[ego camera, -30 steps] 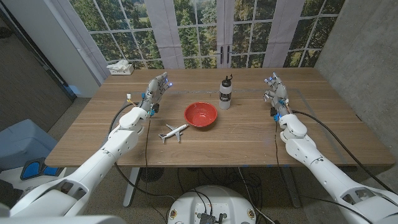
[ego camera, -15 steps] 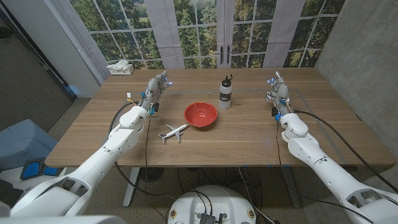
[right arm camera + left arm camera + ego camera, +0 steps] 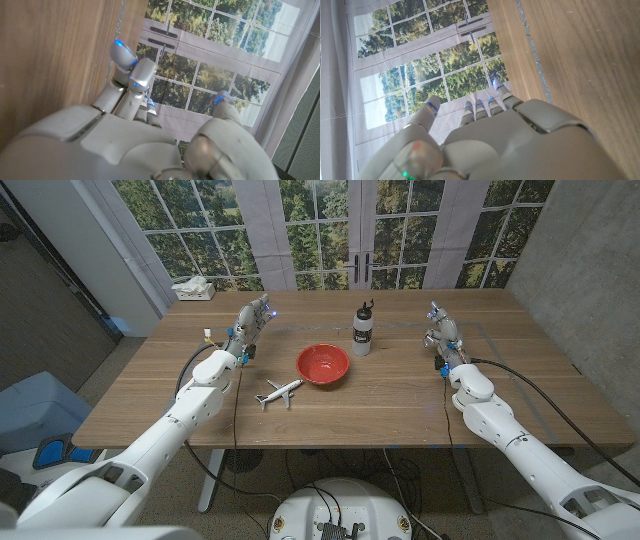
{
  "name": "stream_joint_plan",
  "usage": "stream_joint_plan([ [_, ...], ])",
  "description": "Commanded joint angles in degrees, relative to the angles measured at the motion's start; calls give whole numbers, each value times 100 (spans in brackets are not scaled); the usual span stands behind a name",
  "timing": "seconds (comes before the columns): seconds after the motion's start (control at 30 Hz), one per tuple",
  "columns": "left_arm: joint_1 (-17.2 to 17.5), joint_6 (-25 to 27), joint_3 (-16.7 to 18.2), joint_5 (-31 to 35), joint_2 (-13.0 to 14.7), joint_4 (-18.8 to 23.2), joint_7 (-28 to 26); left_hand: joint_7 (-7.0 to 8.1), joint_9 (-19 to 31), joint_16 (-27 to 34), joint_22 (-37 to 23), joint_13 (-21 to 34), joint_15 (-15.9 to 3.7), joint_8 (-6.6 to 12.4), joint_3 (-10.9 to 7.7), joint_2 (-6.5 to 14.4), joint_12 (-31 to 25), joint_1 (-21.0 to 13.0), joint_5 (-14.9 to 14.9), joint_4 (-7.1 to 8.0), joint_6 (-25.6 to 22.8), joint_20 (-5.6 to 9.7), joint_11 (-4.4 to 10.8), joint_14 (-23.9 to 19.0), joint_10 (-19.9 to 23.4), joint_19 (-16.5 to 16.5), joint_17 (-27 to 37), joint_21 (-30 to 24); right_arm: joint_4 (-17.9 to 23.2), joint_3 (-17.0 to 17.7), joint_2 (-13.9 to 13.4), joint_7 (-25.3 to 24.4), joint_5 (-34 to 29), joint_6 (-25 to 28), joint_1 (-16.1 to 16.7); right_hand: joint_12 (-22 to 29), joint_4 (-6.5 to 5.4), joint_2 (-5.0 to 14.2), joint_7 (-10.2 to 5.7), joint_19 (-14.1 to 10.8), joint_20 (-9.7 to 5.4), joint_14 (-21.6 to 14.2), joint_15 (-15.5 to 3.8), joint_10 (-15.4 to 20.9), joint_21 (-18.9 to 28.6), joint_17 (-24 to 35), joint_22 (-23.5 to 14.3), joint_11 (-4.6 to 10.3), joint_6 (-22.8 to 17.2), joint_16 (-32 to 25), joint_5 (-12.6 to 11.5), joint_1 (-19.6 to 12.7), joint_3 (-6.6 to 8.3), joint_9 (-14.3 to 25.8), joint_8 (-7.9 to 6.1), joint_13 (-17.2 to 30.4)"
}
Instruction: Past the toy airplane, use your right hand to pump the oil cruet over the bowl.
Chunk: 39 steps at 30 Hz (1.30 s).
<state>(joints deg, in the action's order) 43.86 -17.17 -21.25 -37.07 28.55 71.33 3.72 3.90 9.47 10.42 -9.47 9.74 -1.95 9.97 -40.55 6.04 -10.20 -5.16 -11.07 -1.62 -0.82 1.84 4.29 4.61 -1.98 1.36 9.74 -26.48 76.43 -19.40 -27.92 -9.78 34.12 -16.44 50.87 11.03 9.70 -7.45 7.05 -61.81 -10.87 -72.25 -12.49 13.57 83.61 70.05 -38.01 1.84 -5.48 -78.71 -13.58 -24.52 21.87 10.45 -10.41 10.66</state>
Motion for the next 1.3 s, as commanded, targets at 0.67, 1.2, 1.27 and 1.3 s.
stream_joint_plan([
  [0.67, 316, -76, 131, -80, 153, 340, -50, 44, 30, -8, -15, 24, -350, 22, 40, 341, -39, -56, -40, -23, 40, 307, 34, 78, -45, 77, 17, 74, 643, -167, -42, -182, -105, 206, 376, 58, -103, 72, 86, -278, -52, 153, 20, -13, -501, -174, 1107, 30, -48, 256, 87, -384, 137, 29, -80, 14],
  [1.2, 427, -197, 207, -161, 188, 360, 29, 41, 30, 0, -16, 24, -351, 31, 50, 332, -45, -34, -44, -6, 32, 306, 34, 78, -43, 104, 28, 115, 803, -289, 1, 99, 30, 248, 409, 56, -66, 205, 148, -378, -86, 136, 14, -31, -608, -223, 1473, -22, 51, 396, 181, -642, 274, 30, -38, 15],
  [1.27, 431, -215, 212, -173, 185, 348, 50, 40, 30, 0, -16, 24, -350, 29, 51, 332, -45, -31, -44, -4, 37, 305, 32, 79, -43, 105, 29, 118, 815, -307, 11, 111, 30, 248, 411, 56, -56, 227, 149, -394, -101, 114, 13, -31, -625, -209, 1523, -25, 70, 390, 187, -690, 299, 29, -32, 15],
  [1.3, 432, -223, 212, -174, 186, 343, 61, 40, 30, 0, -16, 24, -351, 30, 51, 331, -46, -30, -45, -3, 36, 307, 29, 81, -43, 109, 29, 120, 823, -316, -8, 174, 62, 280, 403, 52, -45, 246, 151, -398, -101, 140, 12, -42, -633, -242, 1550, -23, 79, 429, 191, -735, 322, 29, -30, 15],
])
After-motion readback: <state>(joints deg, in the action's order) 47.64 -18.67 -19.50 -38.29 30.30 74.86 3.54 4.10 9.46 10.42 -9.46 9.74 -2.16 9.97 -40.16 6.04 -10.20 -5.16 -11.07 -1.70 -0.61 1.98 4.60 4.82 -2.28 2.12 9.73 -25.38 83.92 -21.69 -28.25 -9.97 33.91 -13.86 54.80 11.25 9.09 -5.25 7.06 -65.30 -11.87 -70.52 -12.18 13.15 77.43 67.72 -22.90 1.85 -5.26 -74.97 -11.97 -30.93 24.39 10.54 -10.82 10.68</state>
